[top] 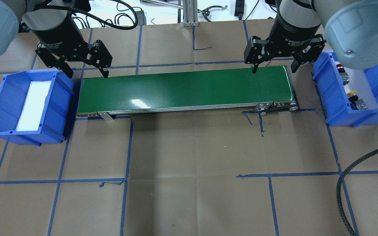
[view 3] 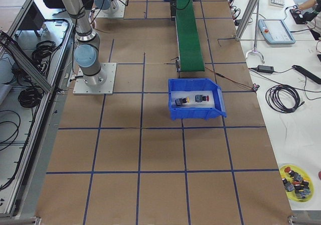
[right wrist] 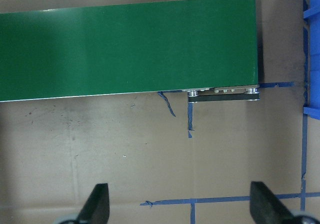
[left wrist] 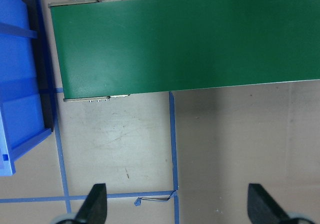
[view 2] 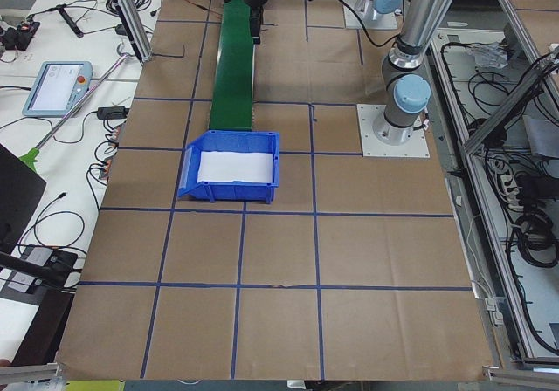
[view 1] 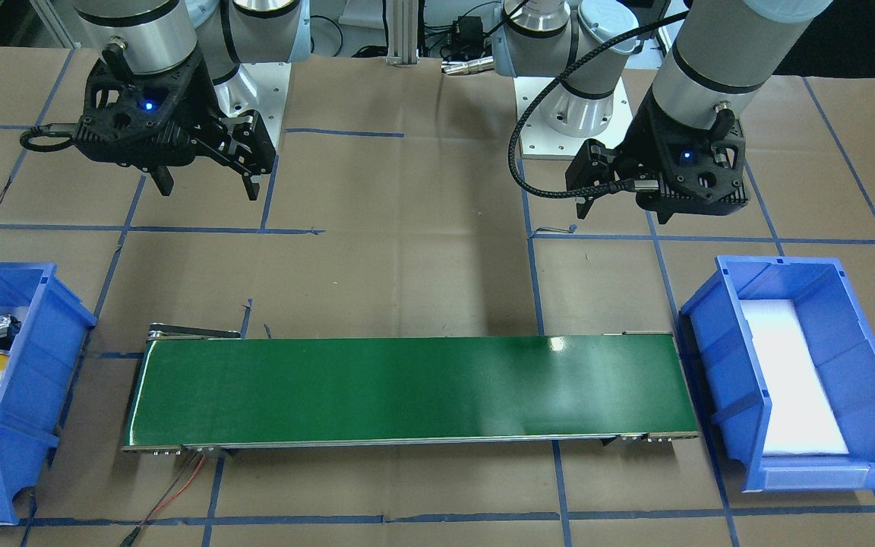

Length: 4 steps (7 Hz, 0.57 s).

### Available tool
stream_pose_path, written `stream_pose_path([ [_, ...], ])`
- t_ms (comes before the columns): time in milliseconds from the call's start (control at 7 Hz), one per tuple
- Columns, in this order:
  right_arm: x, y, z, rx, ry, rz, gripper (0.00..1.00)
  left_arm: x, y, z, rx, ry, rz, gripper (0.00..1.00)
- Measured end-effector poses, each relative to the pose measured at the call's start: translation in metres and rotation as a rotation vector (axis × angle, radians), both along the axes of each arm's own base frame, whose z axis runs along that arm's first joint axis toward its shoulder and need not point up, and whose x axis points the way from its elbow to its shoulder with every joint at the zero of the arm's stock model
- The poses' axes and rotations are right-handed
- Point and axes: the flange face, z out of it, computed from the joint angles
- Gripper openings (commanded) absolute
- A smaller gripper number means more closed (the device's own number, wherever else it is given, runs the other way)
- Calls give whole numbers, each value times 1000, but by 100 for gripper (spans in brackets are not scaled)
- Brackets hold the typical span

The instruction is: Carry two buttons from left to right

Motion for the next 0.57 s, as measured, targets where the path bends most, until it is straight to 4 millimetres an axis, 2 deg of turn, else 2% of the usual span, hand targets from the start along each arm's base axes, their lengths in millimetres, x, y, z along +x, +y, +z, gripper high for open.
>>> stream_pose_path([
  [571, -3, 2, 1, 6, 4, 0, 100, 0, 0, 0, 0, 0, 0, 100],
])
